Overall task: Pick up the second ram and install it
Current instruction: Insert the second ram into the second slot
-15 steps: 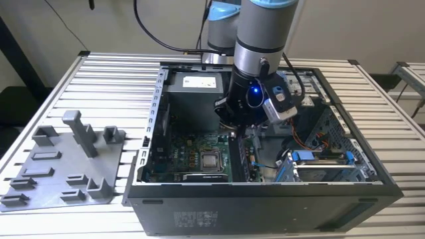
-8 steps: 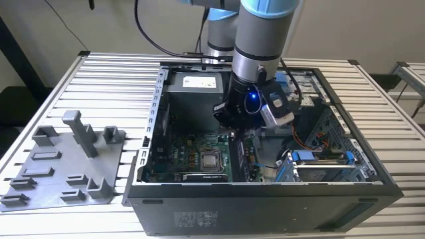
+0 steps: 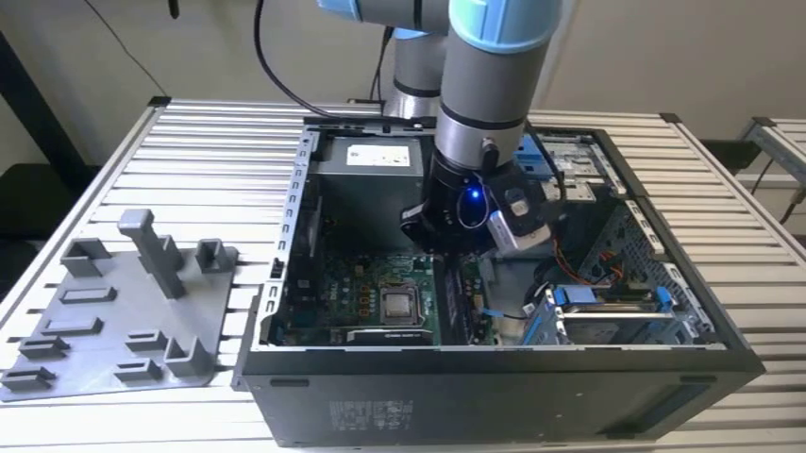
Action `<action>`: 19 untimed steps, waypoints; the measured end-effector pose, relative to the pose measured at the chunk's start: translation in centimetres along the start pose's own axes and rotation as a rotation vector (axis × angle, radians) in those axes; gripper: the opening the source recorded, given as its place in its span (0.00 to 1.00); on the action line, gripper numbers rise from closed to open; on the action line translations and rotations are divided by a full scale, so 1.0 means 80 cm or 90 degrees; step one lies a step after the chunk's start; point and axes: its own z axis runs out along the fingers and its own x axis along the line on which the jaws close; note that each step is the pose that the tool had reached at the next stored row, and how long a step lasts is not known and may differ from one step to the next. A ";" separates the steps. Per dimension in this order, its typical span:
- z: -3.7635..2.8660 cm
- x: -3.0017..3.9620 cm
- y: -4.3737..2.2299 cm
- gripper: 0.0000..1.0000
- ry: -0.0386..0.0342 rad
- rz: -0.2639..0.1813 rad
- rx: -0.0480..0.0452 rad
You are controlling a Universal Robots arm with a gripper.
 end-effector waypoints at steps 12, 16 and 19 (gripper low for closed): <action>0.0113 0.0001 -0.0049 0.14 -0.0028 0.004 0.0000; 0.0156 0.0003 -0.0050 0.14 -0.0034 0.006 0.0006; 0.0180 0.0004 -0.0054 0.14 -0.0034 0.006 0.0007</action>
